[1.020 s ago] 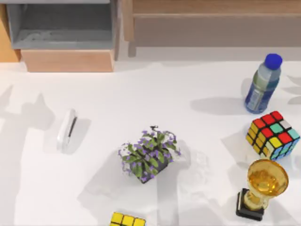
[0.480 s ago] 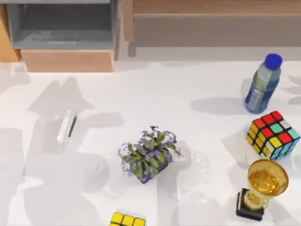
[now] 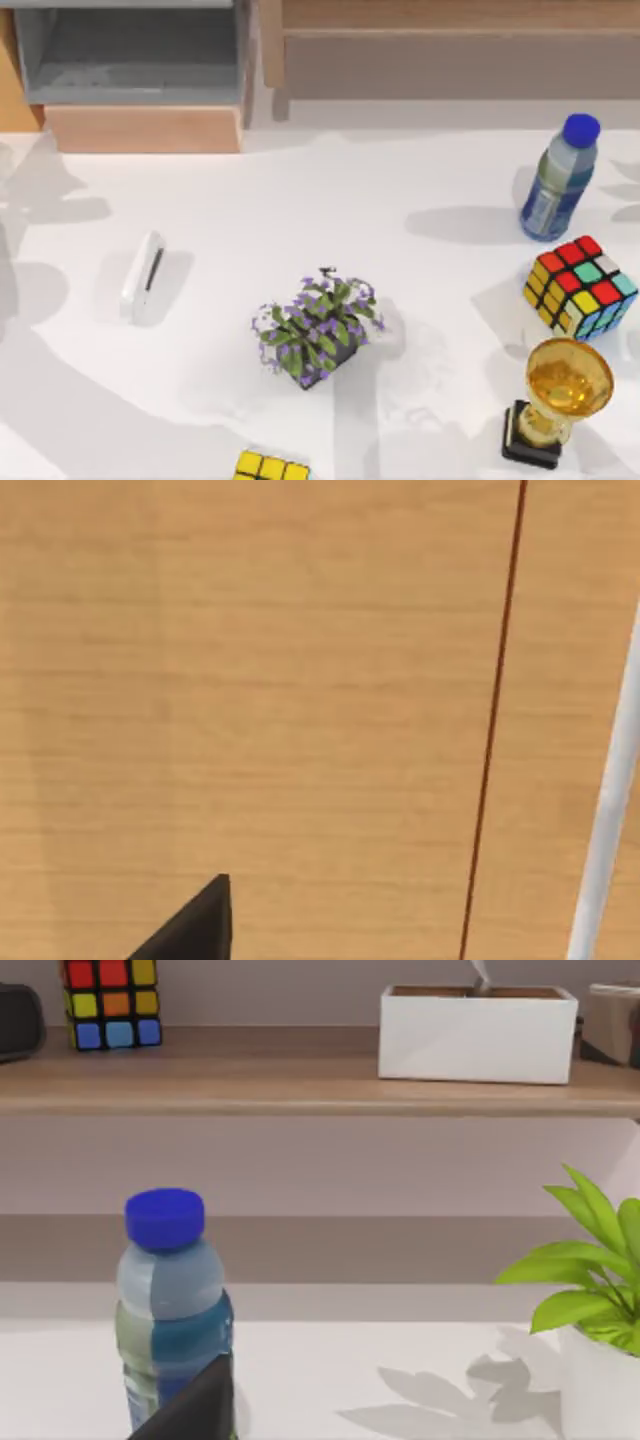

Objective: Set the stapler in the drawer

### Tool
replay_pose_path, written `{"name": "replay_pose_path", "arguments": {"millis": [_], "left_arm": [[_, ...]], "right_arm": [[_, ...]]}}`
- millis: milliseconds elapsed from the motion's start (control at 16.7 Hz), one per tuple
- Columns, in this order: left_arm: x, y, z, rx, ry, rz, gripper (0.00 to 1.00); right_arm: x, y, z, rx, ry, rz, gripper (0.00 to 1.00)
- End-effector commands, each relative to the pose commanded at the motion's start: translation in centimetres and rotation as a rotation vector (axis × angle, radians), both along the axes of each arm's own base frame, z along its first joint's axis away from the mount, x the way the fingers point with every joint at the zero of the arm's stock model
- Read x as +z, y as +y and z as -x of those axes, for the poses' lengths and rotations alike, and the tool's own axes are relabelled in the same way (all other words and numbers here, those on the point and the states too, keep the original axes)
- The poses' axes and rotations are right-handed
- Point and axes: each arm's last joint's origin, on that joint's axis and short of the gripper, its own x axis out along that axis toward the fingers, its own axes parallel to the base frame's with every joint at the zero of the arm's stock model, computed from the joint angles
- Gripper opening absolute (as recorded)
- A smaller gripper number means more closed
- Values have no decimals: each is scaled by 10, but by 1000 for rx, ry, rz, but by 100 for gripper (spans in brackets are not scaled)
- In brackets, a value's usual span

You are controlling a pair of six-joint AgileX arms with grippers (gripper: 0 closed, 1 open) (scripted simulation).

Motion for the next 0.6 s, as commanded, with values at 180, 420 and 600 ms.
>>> {"name": "replay_pose_path", "arguments": {"millis": [180,420,600], "left_arm": [[-7,3,-2,0,-2,-23,100],[-8,1,-2,-4,3,-20,100],[-7,2,-8,0,-2,-23,100]], "right_arm": [[0,0,0,0,0,0,100],[0,0,0,0,0,0,100],[0,0,0,0,0,0,100]]}}
